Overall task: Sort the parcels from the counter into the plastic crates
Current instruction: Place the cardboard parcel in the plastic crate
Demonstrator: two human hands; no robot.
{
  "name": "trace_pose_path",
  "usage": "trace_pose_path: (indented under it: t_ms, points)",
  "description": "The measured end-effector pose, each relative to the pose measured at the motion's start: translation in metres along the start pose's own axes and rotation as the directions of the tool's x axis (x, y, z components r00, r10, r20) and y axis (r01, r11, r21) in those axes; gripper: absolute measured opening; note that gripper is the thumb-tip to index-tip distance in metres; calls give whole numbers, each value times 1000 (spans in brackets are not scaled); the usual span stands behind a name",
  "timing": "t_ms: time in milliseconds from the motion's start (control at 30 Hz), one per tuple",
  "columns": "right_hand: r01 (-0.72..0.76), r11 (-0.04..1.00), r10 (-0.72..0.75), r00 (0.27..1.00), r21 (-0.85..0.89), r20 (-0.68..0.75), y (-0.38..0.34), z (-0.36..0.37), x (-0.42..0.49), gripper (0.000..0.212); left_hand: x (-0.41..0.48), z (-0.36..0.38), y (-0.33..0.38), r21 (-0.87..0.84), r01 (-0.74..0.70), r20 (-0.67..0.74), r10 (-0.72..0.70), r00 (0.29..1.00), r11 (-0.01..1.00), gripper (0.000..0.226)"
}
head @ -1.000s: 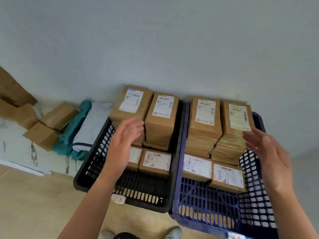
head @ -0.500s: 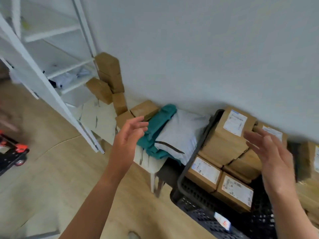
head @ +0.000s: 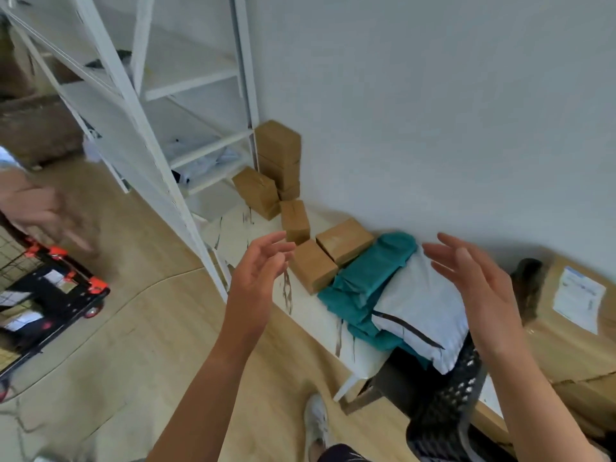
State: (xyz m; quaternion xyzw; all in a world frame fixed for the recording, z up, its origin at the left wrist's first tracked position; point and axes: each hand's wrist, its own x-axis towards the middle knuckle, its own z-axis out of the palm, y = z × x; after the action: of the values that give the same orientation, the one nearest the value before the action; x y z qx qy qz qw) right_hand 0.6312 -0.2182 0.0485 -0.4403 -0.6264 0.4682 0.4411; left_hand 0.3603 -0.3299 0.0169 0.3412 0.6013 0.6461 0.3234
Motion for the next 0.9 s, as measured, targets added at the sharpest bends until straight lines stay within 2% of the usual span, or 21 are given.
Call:
trace_pose_path:
  t_ms: [267, 367, 467, 567, 667, 800, 900]
  points:
    - [-55, 998, 55, 998, 32, -4, 43, 68, 100, 32, 117, 6, -15, 129, -9, 110, -5, 994, 992, 28]
    - [-153, 988, 153, 988, 24, -14, 77, 94, 150, 29, 177, 19, -28, 224, 22, 184, -64, 981, 974, 29]
    - [-317, 948, 316, 947, -19, -48, 126, 116, 195, 31, 233, 38, -51, 383, 61, 280, -178, 943, 922, 32]
    - [-508, 841, 506, 860, -183, -63, 172, 136, 230, 44, 281, 58, -84, 515, 70, 368, -294, 882, 854, 39]
    - [-677, 666, 695, 716, -313, -69, 208, 159, 243, 50, 317, 76, -123, 626, 106, 411, -442, 797, 773, 47]
    - [-812, 481, 843, 532, -330, -82, 238, 183, 236, 59, 344, 97, -171, 726, 114, 442, -588, 678, 678, 60]
    - [-874, 421, 880, 458, -243, -123, 255, 194, 238, 56, 362, 113, -197, 779, 114, 448, -674, 588, 617, 70]
